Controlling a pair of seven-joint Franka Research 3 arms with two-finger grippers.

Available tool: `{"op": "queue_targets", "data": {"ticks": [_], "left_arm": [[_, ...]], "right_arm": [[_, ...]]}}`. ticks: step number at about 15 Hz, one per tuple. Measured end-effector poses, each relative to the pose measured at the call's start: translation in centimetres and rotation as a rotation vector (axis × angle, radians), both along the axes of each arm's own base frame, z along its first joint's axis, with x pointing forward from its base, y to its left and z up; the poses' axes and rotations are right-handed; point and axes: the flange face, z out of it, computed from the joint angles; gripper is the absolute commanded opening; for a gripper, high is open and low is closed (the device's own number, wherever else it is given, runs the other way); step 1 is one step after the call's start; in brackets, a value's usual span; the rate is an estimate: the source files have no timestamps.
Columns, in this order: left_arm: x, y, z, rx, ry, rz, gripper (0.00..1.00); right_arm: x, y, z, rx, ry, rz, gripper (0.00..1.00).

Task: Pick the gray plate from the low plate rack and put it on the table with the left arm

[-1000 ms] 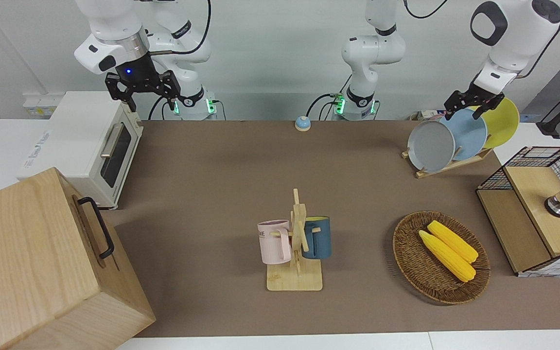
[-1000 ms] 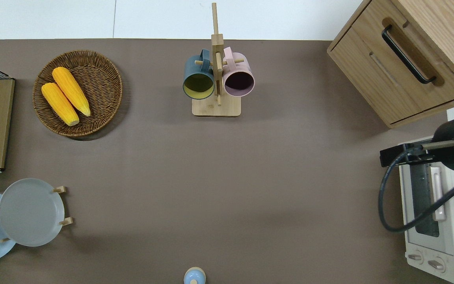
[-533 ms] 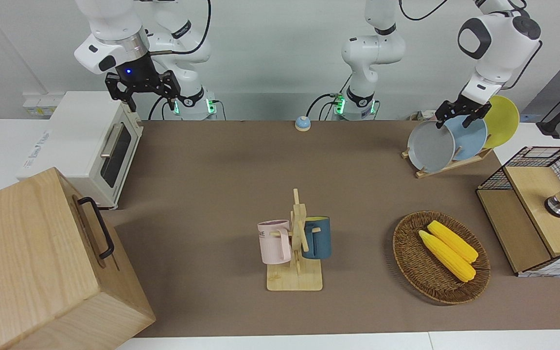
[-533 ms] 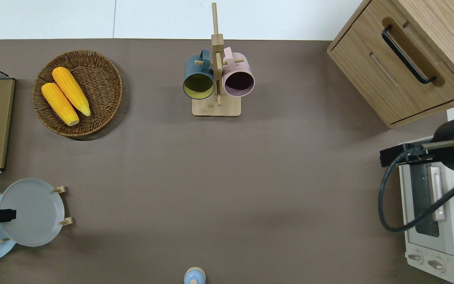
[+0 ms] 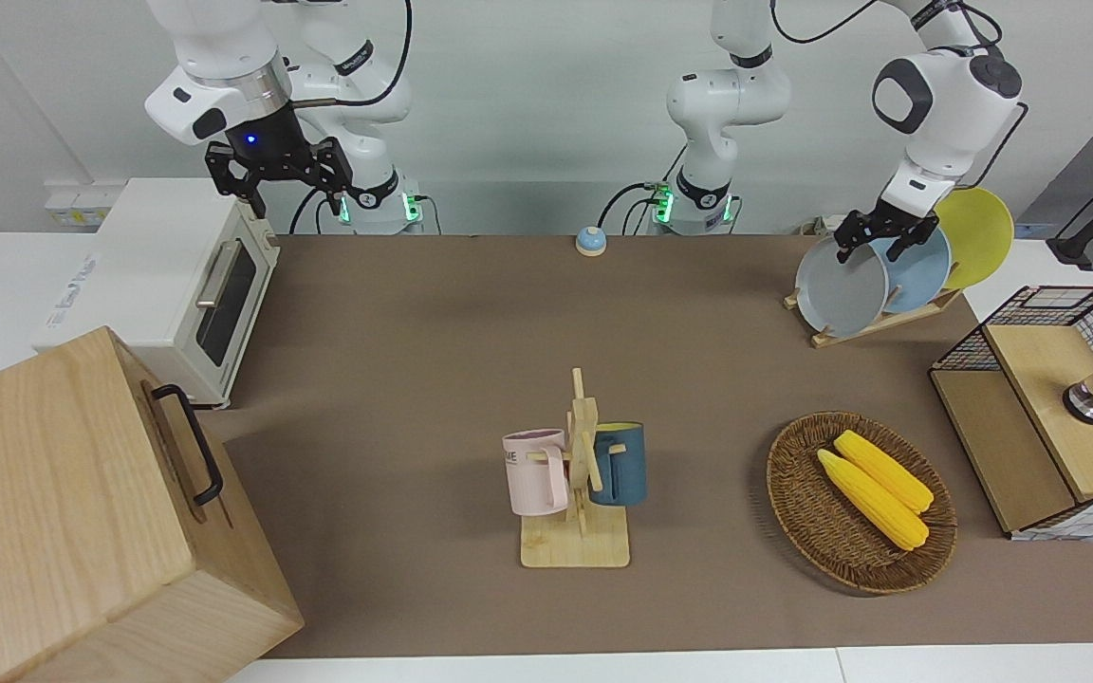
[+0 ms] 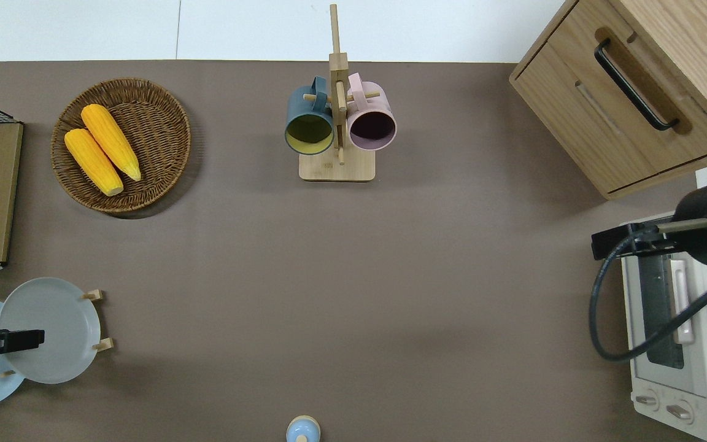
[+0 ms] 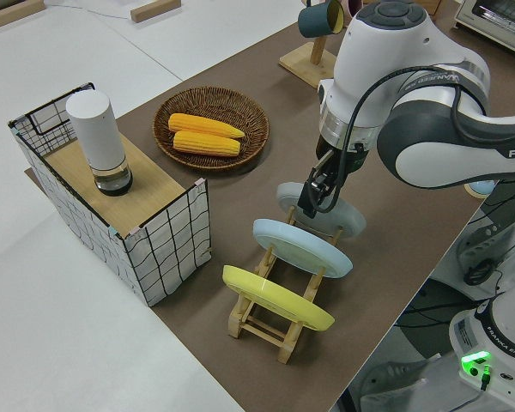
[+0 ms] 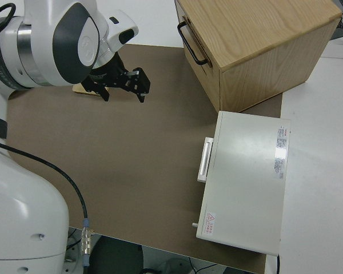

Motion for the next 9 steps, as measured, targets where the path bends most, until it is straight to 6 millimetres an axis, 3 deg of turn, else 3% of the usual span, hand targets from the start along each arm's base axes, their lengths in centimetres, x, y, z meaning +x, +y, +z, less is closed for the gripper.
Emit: {"op": "queue_targets", "data": {"ticks": [3, 9], "left_arm": [[-0.16, -0.15, -0.67, -0.001, -0.001, -0.002, 0.76], [-0.23, -0.18, -0.76, -0.001, -0.001, -0.002, 0.1]], "right_arm": [[0.0, 0.0, 0.0, 0.0, 0.0, 0.0, 0.99], [0.0, 0.0, 0.0, 0.0, 0.0, 0.0, 0.99]]}}
